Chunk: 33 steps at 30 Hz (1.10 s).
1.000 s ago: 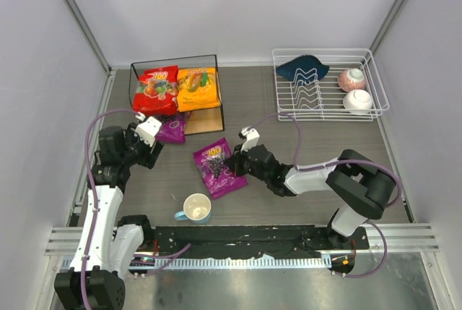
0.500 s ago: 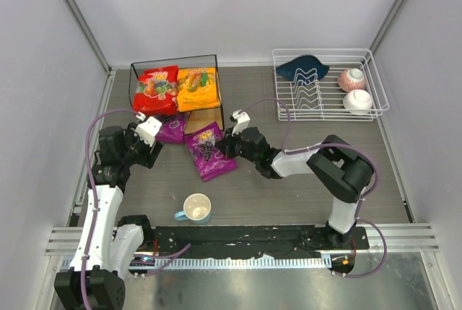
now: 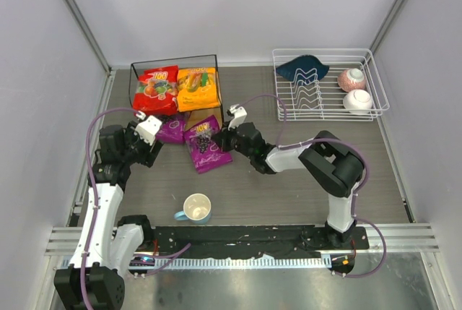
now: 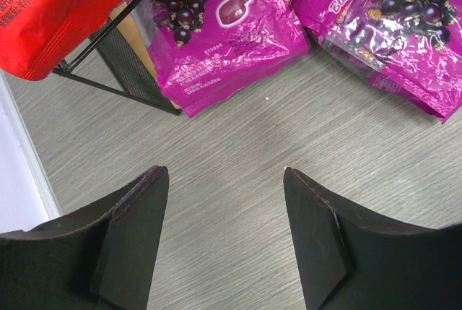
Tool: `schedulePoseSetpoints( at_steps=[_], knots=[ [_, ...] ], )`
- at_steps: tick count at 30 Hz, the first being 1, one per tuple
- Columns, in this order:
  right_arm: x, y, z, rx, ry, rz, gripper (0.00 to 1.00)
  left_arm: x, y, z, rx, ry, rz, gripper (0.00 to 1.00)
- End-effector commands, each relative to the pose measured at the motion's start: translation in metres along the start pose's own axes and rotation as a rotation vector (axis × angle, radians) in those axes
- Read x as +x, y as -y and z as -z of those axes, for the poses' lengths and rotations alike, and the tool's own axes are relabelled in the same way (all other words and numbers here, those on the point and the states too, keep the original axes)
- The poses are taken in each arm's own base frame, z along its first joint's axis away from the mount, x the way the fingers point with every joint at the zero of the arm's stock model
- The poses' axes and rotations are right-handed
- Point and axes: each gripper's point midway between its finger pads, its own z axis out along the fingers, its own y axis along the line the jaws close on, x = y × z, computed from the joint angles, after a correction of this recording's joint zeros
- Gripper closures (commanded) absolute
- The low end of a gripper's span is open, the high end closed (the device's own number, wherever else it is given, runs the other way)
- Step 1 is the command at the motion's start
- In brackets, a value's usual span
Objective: Place and organize the candy bags onto the shelf
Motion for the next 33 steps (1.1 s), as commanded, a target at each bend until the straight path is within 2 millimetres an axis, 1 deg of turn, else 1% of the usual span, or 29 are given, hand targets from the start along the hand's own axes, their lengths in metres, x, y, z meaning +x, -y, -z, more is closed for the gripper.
schedulePoseSetpoints(
  at_steps=[1, 4, 8, 12, 14, 17, 20, 22, 23, 25, 33],
  knots=[
    [-0.072, -0.018, -0.012, -0.035, 0.239, -0.017, 0.99, -0.012, -0.012, 0.001, -0.042, 0.036, -0.034, 0.31],
    [-0.078, -0.020, -0.015, -0.034, 0.262, -0.024, 0.99, -0.011, -0.013, 0.000, -0.044, 0.034, -0.037, 0.31],
    [-0.088, -0.016, -0.016, -0.010, 0.302, -0.032, 0.99, -0.011, -0.013, 0.000, -0.048, 0.034, -0.036, 0.31],
    [-0.094, -0.014, -0.018, -0.001, 0.324, -0.034, 0.99, -0.010, -0.013, 0.000, -0.048, 0.034, -0.039, 0.31],
    [-0.098, -0.015, -0.017, -0.004, 0.343, -0.035, 0.99, -0.010, -0.014, 0.000, -0.051, 0.034, -0.040, 0.31],
    [-0.104, -0.009, -0.011, 0.018, 0.382, -0.052, 0.99, -0.010, -0.014, -0.001, -0.050, 0.032, -0.042, 0.31],
    [-0.106, -0.006, -0.009, 0.034, 0.403, -0.062, 0.99, -0.010, -0.015, -0.001, -0.053, 0.034, -0.042, 0.31],
    [-0.107, -0.007, -0.012, 0.032, 0.406, -0.066, 0.99, -0.009, -0.014, -0.002, -0.050, 0.031, -0.040, 0.31],
    [-0.103, -0.005, -0.016, 0.036, 0.398, -0.068, 0.99, -0.011, -0.015, -0.001, -0.052, 0.035, -0.042, 0.31],
    [-0.106, -0.006, -0.019, 0.034, 0.406, -0.074, 0.99, -0.011, -0.015, -0.001, -0.053, 0.034, -0.044, 0.31],
    [-0.112, 0.004, -0.026, 0.079, 0.469, -0.138, 0.99, -0.010, -0.016, -0.002, -0.056, 0.029, -0.046, 0.31]
  ],
)
